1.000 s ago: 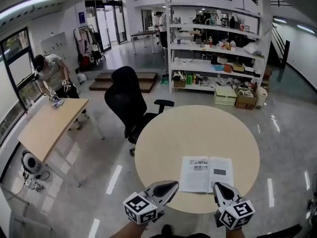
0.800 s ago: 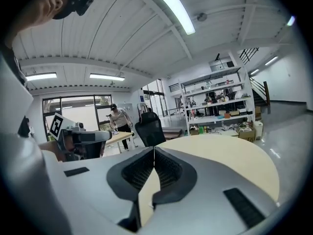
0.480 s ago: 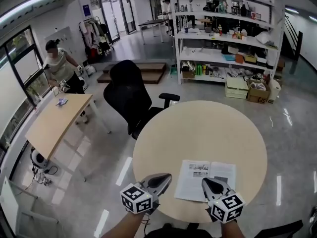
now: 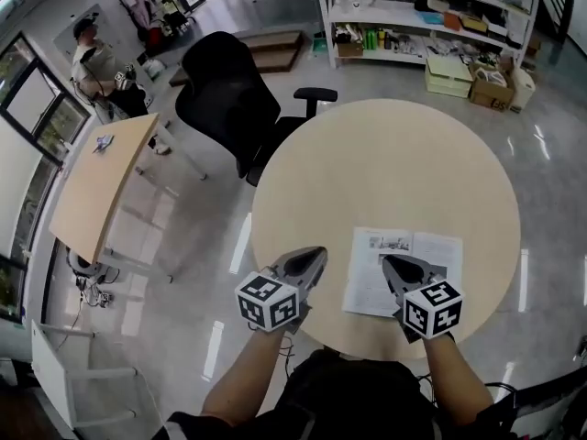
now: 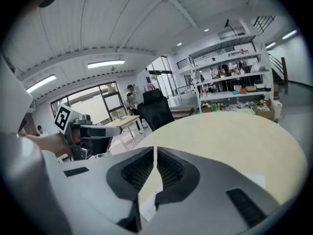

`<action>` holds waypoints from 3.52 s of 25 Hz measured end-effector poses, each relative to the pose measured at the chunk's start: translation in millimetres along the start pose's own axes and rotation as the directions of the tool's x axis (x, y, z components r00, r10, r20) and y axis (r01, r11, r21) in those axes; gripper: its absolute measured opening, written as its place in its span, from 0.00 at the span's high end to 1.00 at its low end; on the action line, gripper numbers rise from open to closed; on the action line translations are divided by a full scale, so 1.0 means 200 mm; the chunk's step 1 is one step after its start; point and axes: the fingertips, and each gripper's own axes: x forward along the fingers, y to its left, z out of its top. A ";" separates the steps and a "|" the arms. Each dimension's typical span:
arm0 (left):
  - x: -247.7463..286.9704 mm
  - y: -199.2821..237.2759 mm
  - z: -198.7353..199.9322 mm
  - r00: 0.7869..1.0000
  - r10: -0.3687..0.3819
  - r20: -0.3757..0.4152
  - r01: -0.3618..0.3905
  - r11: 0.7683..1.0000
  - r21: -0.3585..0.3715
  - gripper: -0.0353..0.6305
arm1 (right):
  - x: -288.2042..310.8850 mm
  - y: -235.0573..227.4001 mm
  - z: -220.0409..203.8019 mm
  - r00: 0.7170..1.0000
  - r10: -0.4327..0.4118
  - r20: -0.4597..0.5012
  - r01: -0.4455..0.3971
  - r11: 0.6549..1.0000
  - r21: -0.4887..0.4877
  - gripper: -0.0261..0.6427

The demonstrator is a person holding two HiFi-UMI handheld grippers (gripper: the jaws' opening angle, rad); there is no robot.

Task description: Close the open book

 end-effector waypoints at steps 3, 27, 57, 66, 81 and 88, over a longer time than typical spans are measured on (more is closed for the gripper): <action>0.05 0.16 -0.14 0.996 0.008 -0.091 -0.009 1.000 -0.015 0.97 | 0.18 -0.02 -0.15 0.995 -0.030 -0.094 0.037 0.997 0.075 0.91; 0.29 0.31 -0.88 0.893 -0.153 -0.422 0.084 0.980 -0.179 0.97 | 0.67 -0.13 -0.94 0.718 -0.396 -0.573 0.394 0.909 -0.135 0.70; 0.31 0.23 -0.88 0.909 -0.188 -0.371 0.103 0.966 -0.237 0.97 | 0.62 -0.13 -0.92 0.771 -0.339 -0.539 0.409 0.912 0.011 0.94; 0.33 0.18 -0.87 0.909 -0.194 -0.368 0.111 0.966 -0.234 0.97 | 0.53 -0.14 -0.90 0.785 -0.331 -0.524 0.412 0.910 0.042 0.96; 0.35 0.06 -0.89 0.899 -0.204 -0.387 0.134 0.970 -0.201 0.97 | 0.40 -0.22 -0.91 0.781 -0.361 -0.510 0.434 0.901 0.026 0.96; 0.40 -0.02 -0.87 0.893 -0.223 -0.390 0.164 0.970 -0.178 0.97 | 0.31 -0.27 -0.87 0.791 -0.394 -0.469 0.452 0.892 0.012 0.96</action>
